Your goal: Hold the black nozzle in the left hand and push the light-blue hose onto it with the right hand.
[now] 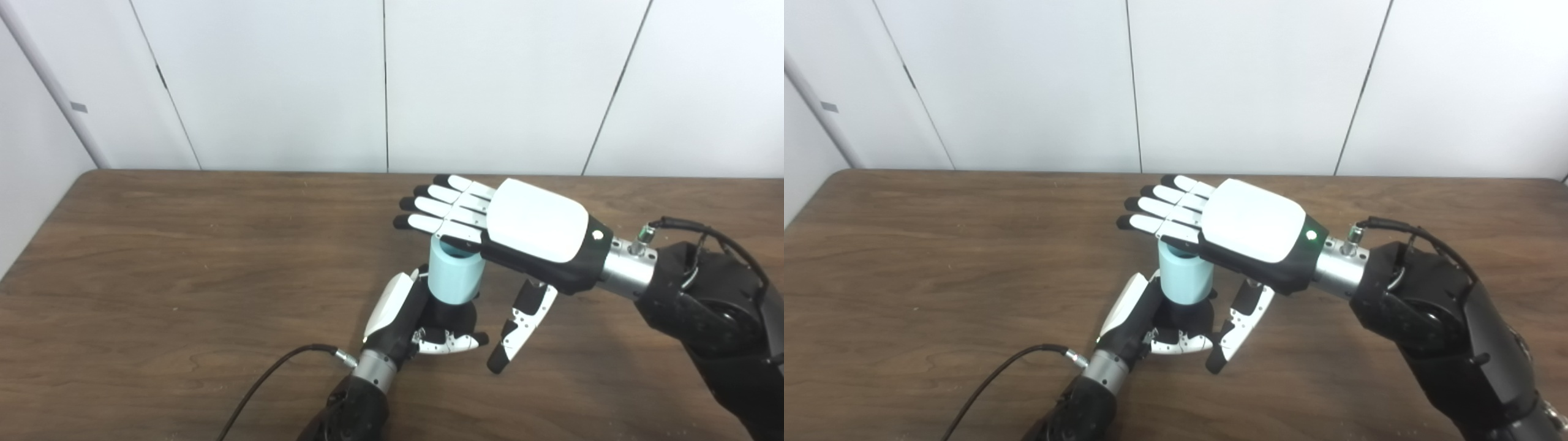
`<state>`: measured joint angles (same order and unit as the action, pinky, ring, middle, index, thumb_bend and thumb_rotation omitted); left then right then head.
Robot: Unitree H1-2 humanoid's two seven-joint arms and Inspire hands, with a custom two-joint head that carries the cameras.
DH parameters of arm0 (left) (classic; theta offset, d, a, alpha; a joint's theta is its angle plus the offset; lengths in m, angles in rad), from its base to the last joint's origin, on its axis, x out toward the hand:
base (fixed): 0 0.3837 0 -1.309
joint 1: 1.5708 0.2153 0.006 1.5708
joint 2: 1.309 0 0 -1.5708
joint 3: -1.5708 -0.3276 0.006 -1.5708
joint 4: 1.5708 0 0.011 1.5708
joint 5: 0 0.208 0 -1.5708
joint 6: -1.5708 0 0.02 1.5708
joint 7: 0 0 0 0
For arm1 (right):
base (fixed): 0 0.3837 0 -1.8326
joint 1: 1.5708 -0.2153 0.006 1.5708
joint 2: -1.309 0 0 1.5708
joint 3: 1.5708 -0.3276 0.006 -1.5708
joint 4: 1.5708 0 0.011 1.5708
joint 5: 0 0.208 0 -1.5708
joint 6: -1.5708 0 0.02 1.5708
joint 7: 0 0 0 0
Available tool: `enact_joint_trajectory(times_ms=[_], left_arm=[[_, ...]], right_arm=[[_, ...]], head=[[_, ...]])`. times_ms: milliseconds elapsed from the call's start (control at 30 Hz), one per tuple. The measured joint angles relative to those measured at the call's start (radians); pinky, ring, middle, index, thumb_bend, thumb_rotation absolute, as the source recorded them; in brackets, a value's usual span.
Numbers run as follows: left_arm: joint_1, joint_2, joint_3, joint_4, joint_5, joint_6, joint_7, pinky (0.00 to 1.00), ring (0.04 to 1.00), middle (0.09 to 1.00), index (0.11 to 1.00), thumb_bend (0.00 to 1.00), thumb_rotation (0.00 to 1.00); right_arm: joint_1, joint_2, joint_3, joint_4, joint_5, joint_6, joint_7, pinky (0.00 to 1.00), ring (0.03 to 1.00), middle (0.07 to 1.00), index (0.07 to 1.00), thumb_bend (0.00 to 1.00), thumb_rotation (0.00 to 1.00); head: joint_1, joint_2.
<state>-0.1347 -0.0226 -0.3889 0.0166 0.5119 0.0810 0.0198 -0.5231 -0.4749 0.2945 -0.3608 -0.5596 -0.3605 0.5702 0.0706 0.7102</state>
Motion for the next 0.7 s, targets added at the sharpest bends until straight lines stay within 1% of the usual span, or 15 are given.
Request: enact_joint_trajectory(times_ms=[233, 500, 700], left_arm=[[0.0, 0.0, 0.0, 0.0, 0.0, 0.0, 0.0, 1.0, 0.845, 0.782, 0.488, 0.51, 0.06], [0.0, 0.0, 0.0, 0.0, 0.0, 0.0, 0.0, 1.0, 0.845, 0.782, 0.488, 0.51, 0.07], [0.0, 0.0, 0.0, 0.0, 0.0, 0.0, 0.0, 1.0, 0.848, 0.782, 0.488, 0.51, 0.06]], right_arm=[[0.0, 0.0, 0.008, -0.003, 0.0, 0.008, 0.028, 1.0, 1.0, 1.0, 0.998, 0.95, 0.65], [0.002, 0.0, 0.008, -0.005, 0.0, 0.011, 0.037, 1.0, 1.0, 1.0, 1.0, 0.95, 0.65], [0.006, -0.001, 0.008, -0.003, -0.001, 0.01, 0.037, 1.0, 1.0, 1.0, 1.0, 0.93, 0.67]], head=[[0.0, 0.0], [0.002, 0.002], [0.0, 0.005]])
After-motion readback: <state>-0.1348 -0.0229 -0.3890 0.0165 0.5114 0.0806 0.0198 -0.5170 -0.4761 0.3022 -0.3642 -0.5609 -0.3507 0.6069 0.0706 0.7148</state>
